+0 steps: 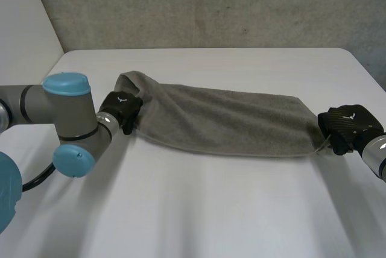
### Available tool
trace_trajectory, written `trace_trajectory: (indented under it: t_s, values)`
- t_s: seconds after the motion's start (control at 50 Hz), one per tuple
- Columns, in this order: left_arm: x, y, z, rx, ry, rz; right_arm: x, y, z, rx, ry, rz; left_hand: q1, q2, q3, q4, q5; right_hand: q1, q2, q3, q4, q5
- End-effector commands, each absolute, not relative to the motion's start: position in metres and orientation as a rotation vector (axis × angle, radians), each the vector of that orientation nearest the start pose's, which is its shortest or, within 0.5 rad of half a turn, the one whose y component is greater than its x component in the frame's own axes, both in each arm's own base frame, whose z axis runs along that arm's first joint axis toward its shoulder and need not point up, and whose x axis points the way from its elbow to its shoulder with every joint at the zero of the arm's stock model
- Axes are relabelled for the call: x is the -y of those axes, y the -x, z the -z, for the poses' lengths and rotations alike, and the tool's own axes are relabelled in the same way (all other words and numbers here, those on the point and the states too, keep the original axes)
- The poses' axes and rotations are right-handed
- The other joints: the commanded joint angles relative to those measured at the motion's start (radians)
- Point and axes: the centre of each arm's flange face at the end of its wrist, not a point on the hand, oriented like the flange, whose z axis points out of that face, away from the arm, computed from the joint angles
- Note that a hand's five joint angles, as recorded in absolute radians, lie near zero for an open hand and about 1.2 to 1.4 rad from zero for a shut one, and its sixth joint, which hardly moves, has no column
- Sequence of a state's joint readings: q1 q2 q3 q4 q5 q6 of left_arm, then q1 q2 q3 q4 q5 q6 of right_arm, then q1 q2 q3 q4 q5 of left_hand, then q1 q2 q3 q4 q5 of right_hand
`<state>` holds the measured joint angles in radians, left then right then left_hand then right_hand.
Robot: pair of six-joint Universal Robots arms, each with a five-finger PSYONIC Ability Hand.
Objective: Fold the towel.
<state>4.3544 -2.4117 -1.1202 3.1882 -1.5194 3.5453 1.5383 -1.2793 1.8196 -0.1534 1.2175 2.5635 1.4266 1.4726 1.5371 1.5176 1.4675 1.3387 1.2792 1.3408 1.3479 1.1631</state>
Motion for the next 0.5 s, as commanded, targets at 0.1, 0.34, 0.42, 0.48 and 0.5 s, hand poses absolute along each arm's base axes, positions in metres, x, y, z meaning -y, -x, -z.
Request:
trace_trajectory:
  t_s: [0.1,0.34,0.42,0.48,0.5]
  values:
    - [0.351,0.268,-0.201,-2.249,-0.834,2.018,0.304,-0.153,-0.224,-2.278,0.981,2.094,-0.030,-0.076,-0.141,-0.121,-0.246,0.058,0.117,0.055,0.048,0.059]
    - [0.293,0.243,-0.328,-2.055,-0.584,2.426,0.280,-0.158,-0.340,-2.022,0.799,2.245,-0.030,-0.076,-0.141,-0.121,-0.246,0.058,0.117,0.055,0.048,0.059]
    - [0.278,0.238,-0.351,-1.980,-0.563,2.495,0.275,-0.162,-0.362,-2.009,0.831,2.203,-0.030,-0.076,-0.141,-0.121,-0.246,0.058,0.117,0.055,0.048,0.059]
    - [0.266,0.234,-0.369,-1.916,-0.549,2.549,0.272,-0.162,-0.381,-2.006,0.867,2.217,-0.030,-0.076,-0.141,-0.121,-0.246,0.058,0.117,0.055,0.048,0.059]
    - [0.264,0.234,-0.373,-1.907,-0.553,2.559,0.276,-0.161,-0.384,-2.026,0.889,2.207,-0.030,-0.076,-0.141,-0.121,-0.246,0.058,0.117,0.055,0.048,0.059]
